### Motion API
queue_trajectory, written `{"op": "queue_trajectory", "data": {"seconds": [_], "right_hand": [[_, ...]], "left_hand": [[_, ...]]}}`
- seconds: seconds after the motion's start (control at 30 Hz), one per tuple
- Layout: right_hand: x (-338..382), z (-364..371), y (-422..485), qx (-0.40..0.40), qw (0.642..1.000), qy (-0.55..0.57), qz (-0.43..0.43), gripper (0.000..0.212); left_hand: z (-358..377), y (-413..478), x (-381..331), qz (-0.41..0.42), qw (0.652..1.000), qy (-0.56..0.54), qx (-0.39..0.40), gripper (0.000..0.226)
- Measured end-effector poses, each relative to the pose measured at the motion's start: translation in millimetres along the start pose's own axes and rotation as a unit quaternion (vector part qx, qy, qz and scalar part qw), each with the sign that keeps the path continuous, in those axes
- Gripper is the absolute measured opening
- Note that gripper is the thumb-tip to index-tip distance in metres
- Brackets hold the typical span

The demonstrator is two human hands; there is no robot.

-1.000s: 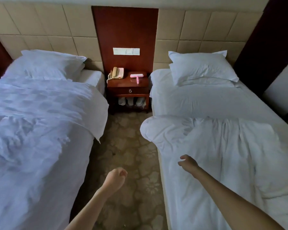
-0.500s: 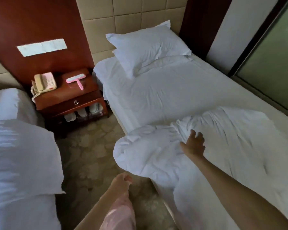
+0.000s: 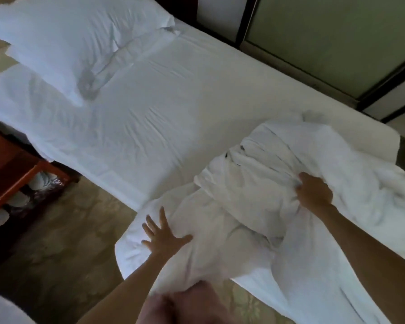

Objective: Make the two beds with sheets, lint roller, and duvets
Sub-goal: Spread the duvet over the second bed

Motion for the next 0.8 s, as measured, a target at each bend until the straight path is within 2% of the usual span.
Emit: {"op": "queue_trajectory", "data": {"seconds": [0.1, 0.2, 0.33, 0.47, 0.53, 0.6, 0.63, 0.7, 0.73, 0.8], "right_hand": [[11.6, 8.2, 7.9, 0.049, 0.999, -0.002, -0.003, 0.011], [43.1, 20.5, 10.1, 0.088, 0.996, -0.001, -0.020, 0.039], [110.7, 13.6, 24.9, 0.085, 0.986, -0.018, -0.144, 0.073], [195.5, 12.5, 77.8, 0.084, 0.969, 0.013, -0.230, 0.068], [227.3, 34.2, 117.6, 0.105, 0.959, -0.064, -0.256, 0.079], [242.3, 65.5, 152.0, 0.160, 0.933, -0.182, -0.266, 0.101], [242.9, 82.5, 163.2, 0.211, 0.916, -0.236, -0.248, 0.109], [237.7, 105.8, 163.9, 0.317, 0.876, -0.302, -0.203, 0.107], [233.0, 110.9, 155.6, 0.336, 0.867, -0.313, -0.192, 0.094], [222.6, 110.2, 135.7, 0.291, 0.899, -0.259, -0.200, 0.053]], "left_hand": [[1.2, 45.7, -19.2, 0.039, 0.994, 0.015, 0.105, 0.145], [-1.6, 79.3, -33.2, 0.028, 0.986, 0.014, 0.163, 0.149], [-15.2, 125.5, -46.4, 0.076, 0.972, 0.154, 0.162, 0.151], [-30.2, 185.7, -53.2, 0.128, 0.935, 0.189, 0.272, 0.146], [-25.0, 208.6, -49.7, 0.131, 0.931, 0.191, 0.280, 0.150], [-11.8, 225.3, -47.1, 0.102, 0.938, 0.142, 0.298, 0.153], [-3.3, 229.8, -47.0, 0.083, 0.940, 0.104, 0.315, 0.146], [4.6, 227.2, -51.1, 0.068, 0.932, 0.065, 0.351, 0.108], [4.3, 223.0, -54.1, 0.081, 0.927, 0.060, 0.360, 0.088], [-10.1, 211.1, -60.5, 0.121, 0.926, 0.043, 0.354, 0.066]]}}
Point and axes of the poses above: each hand's wrist, its own y-axis towards the middle knuckle, its own z-axis out of the palm, x = y × z, the point moved 1 cm from there along y, towards the middle knuckle, and after that the axes turned 10 degrees about z, right-handed, at the moved point
